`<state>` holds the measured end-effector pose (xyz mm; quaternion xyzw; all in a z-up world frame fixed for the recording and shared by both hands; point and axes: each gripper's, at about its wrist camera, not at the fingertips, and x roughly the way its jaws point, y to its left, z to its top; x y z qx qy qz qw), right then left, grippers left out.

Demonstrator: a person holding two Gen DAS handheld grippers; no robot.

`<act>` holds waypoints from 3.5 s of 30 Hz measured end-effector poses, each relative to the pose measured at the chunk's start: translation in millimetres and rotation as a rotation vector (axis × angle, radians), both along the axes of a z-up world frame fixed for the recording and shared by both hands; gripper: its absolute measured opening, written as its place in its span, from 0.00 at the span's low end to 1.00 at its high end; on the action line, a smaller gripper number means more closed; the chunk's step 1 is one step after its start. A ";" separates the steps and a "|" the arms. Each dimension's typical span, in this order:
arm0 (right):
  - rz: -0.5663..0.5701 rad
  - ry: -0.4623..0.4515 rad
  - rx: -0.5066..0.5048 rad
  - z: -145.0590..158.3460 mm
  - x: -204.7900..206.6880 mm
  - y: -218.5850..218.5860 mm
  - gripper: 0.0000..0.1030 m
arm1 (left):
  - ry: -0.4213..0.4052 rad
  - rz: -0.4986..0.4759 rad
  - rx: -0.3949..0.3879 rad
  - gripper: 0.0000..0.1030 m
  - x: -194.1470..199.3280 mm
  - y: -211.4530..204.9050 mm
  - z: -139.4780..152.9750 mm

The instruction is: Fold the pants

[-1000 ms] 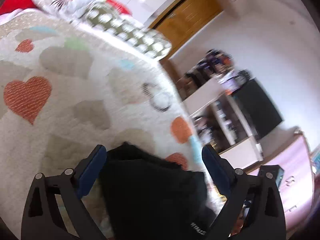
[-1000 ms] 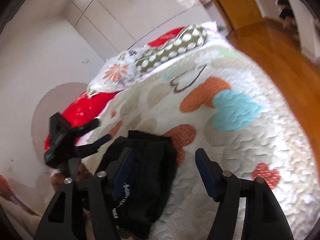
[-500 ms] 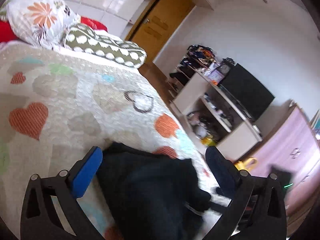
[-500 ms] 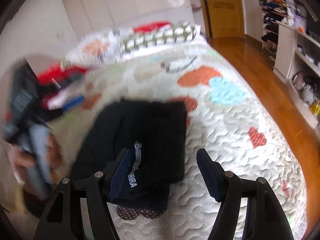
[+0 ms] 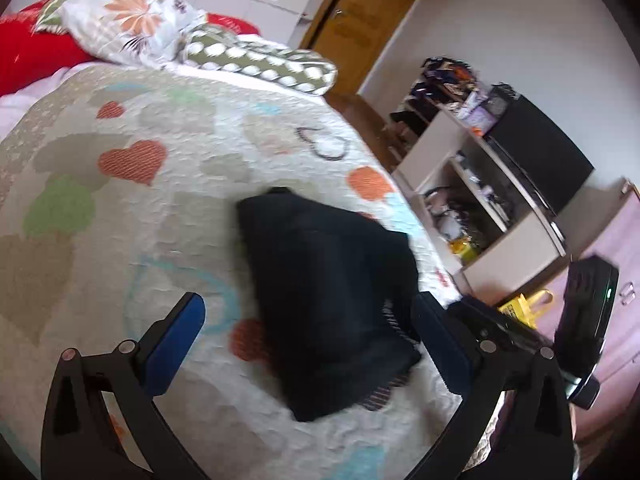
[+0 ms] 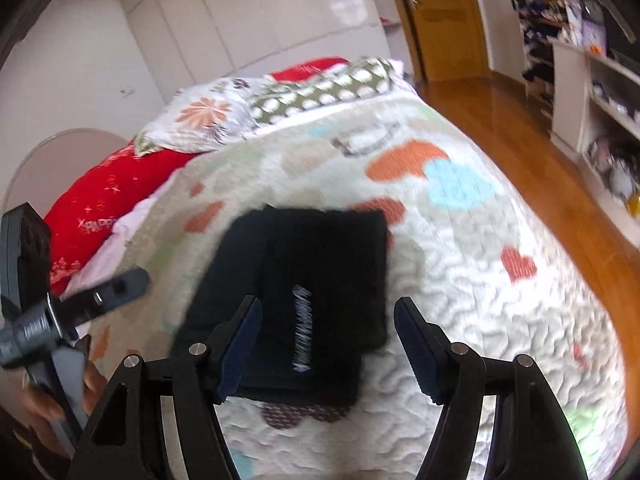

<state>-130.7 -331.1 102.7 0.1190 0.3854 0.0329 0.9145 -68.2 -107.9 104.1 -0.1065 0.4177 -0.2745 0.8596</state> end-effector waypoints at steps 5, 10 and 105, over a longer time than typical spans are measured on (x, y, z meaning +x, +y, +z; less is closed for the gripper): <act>-0.006 0.021 -0.037 -7.8 8.9 4.6 0.51 | -0.003 0.003 0.148 1.00 -2.2 -30.2 -18.2; -0.009 0.041 0.022 -25.5 19.6 1.6 0.50 | -0.010 0.022 0.238 1.00 1.5 -35.5 -37.5; 0.170 0.108 -0.040 -60.7 70.5 116.5 0.46 | 0.088 0.113 0.219 0.89 45.8 68.2 -42.0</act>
